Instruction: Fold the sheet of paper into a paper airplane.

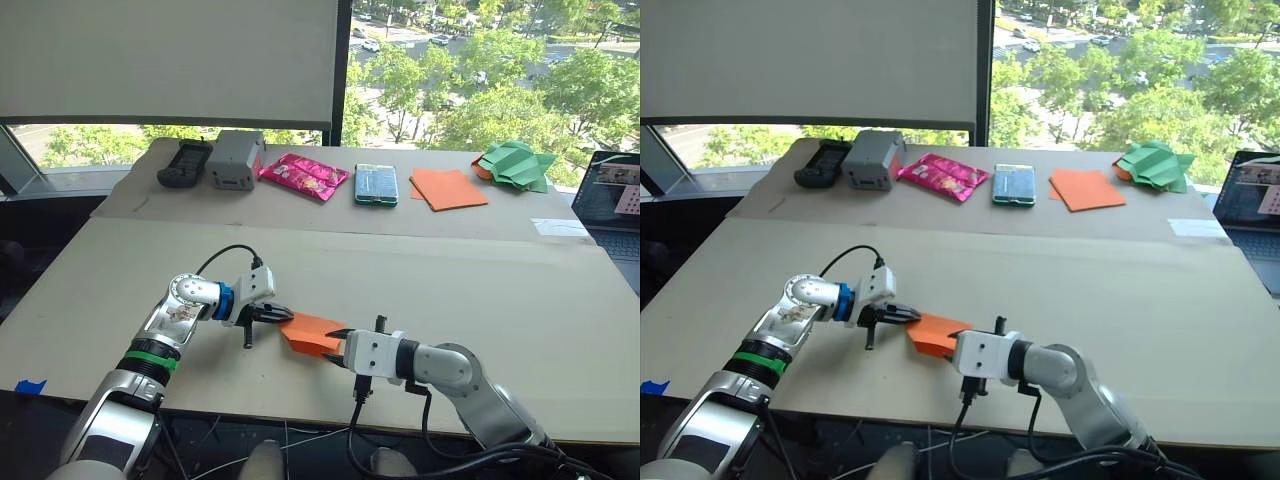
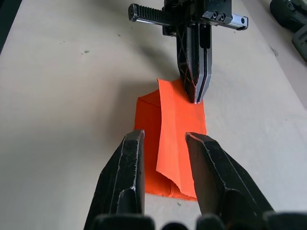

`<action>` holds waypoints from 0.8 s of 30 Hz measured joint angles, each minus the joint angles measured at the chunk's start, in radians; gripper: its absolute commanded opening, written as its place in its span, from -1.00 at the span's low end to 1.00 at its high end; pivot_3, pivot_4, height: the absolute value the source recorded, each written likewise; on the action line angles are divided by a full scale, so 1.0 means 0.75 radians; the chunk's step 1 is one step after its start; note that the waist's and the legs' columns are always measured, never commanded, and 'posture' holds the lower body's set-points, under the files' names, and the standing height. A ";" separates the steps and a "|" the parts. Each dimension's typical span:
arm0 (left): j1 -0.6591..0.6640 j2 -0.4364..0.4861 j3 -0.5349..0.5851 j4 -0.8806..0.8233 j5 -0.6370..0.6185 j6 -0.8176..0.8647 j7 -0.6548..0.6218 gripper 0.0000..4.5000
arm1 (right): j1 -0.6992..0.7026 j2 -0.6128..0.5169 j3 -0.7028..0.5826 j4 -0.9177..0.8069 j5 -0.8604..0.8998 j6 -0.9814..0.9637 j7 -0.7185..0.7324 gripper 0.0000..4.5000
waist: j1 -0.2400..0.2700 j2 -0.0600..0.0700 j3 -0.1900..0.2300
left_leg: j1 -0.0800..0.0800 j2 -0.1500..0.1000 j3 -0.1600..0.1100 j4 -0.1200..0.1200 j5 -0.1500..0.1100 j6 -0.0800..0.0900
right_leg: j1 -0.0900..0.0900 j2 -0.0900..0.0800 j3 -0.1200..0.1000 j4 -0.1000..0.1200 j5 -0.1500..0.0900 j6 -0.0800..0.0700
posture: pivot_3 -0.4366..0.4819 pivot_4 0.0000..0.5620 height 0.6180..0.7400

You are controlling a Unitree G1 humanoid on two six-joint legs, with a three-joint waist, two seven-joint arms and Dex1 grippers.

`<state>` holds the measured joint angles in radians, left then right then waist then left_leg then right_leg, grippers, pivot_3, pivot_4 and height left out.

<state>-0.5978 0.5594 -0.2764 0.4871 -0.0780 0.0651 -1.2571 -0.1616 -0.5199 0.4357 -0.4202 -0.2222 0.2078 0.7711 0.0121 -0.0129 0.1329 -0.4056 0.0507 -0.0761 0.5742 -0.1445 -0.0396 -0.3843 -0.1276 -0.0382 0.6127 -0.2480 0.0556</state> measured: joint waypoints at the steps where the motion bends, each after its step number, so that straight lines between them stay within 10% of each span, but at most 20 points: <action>1: 0.000 0.000 0.000 0.000 0.000 0.000 0.000 -0.94 | -0.008 0.000 0.006 0.024 -0.016 0.000 -0.013 -0.30 | 0.000 0.000 0.000 | 0.000 0.000 0.000 0.000 0.000 0.000 | 0.000 0.000 0.000 0.000 0.000 0.000 | -0.05 -0.47 0.38; 5: 0.000 0.000 0.001 -0.002 0.000 0.002 -0.001 -0.94 | -0.023 0.026 0.019 0.096 -0.052 -0.001 -0.045 -0.30 | 0.000 0.000 0.000 | 0.000 0.000 0.000 0.000 0.000 0.000 | 0.000 0.000 0.000 0.000 0.000 0.000 | -0.05 -0.47 0.38; 10: 0.004 0.001 0.002 -0.010 0.000 0.006 -0.001 -0.94 | -0.030 0.043 0.024 0.103 -0.050 -0.011 -0.047 -0.98 | 0.000 0.000 0.000 | 0.000 0.000 0.000 0.000 0.000 0.000 | 0.000 0.000 0.000 0.000 0.000 0.000 | -0.05 -0.47 0.38; 24: 0.016 0.008 0.013 -0.023 0.000 0.012 0.000 -0.94 | -0.156 0.129 -0.034 0.173 0.165 0.220 0.087 -0.99 | -0.004 0.000 0.000 | 0.000 0.000 0.000 0.000 0.000 0.000 | 0.000 0.000 0.000 0.001 0.000 0.000 | -0.05 -0.47 0.38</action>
<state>-0.5861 0.5654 -0.2669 0.4697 -0.0781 0.0744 -1.2572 -0.2787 -0.4230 0.4099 -0.2903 -0.0983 0.3731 0.8366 0.0088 -0.0129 0.1329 -0.4055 0.0508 -0.0762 0.5743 -0.1443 -0.0392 -0.3843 -0.1276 -0.0381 0.6138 -0.2479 0.0557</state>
